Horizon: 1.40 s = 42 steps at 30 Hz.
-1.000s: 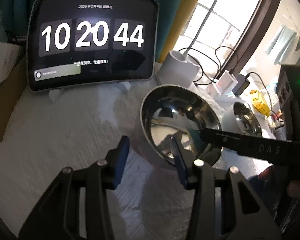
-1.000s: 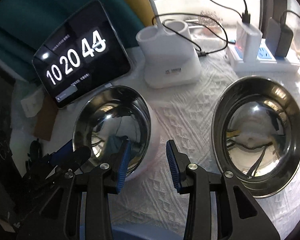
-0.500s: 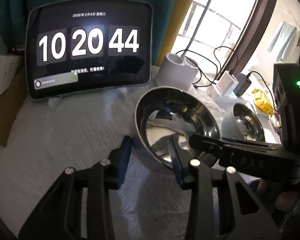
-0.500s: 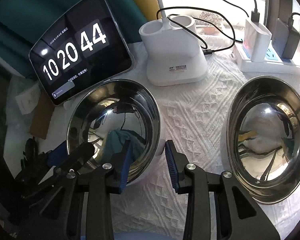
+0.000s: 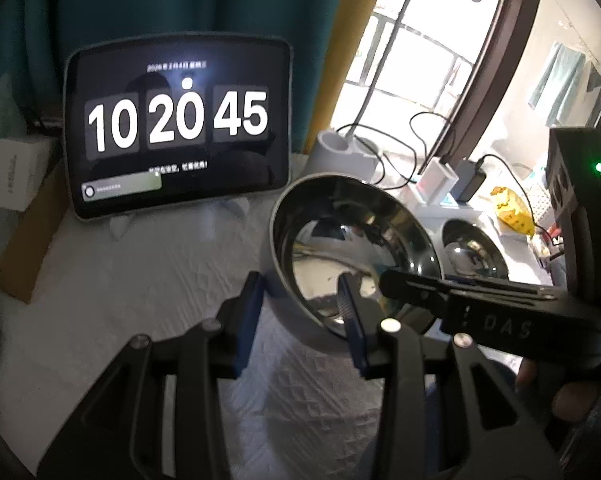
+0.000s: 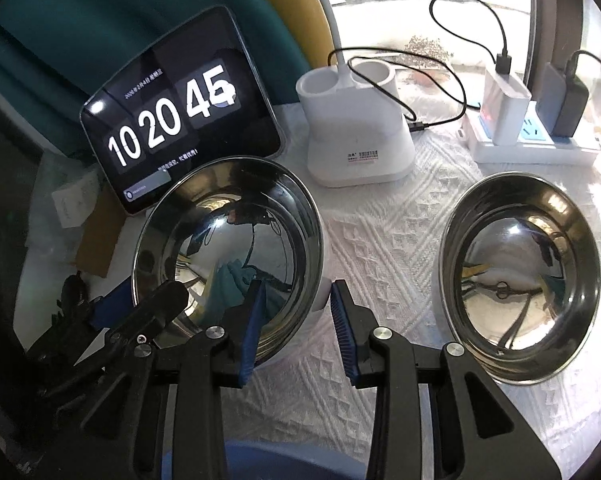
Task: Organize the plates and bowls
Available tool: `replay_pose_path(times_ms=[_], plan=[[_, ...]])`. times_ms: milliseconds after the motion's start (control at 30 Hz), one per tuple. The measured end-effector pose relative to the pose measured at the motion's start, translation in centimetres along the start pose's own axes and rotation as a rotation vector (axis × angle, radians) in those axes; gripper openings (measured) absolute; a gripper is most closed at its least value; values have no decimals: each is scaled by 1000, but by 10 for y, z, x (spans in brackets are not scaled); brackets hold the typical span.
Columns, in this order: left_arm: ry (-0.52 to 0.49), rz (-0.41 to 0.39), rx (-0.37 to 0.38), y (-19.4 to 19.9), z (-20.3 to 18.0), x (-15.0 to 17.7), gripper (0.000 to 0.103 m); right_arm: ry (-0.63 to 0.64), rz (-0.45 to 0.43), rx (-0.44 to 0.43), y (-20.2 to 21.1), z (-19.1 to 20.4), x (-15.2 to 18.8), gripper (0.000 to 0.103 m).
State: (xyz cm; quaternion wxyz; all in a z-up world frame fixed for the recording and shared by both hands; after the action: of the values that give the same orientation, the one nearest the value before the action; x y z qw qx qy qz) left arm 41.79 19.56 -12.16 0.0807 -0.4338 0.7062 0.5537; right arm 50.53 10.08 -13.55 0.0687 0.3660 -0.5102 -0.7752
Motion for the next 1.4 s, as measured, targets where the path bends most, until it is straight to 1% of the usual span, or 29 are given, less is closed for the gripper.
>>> replay_pose_path(times_ms=[367,767,1100,1400], plan=[[-30,-57,20,41,-20,3,39,17,-56,13,44,6,7,36],[-52,-83,55,76,-38,19,39,15,-105,34,88,12,28,36],[-67,-83,71,96,-48,40,39,10,-118,43,108,15,53,36],[-81,-67,71,103,-52,58,39,-12,-110,38,113,15,75,36]])
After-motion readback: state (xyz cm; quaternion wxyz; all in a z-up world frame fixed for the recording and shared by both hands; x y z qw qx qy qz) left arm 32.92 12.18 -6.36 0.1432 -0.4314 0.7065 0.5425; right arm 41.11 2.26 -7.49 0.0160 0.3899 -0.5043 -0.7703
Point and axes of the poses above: each gripper's, at about its wrist camera, not at the fingertips, and y roughly against the way its jaws point, z to its left, x to its underside, the point moved 3 cm from there along -y, roughly the way its jaws point, and after that the axes turned 14 degrees about y, right-handed, at the moved point
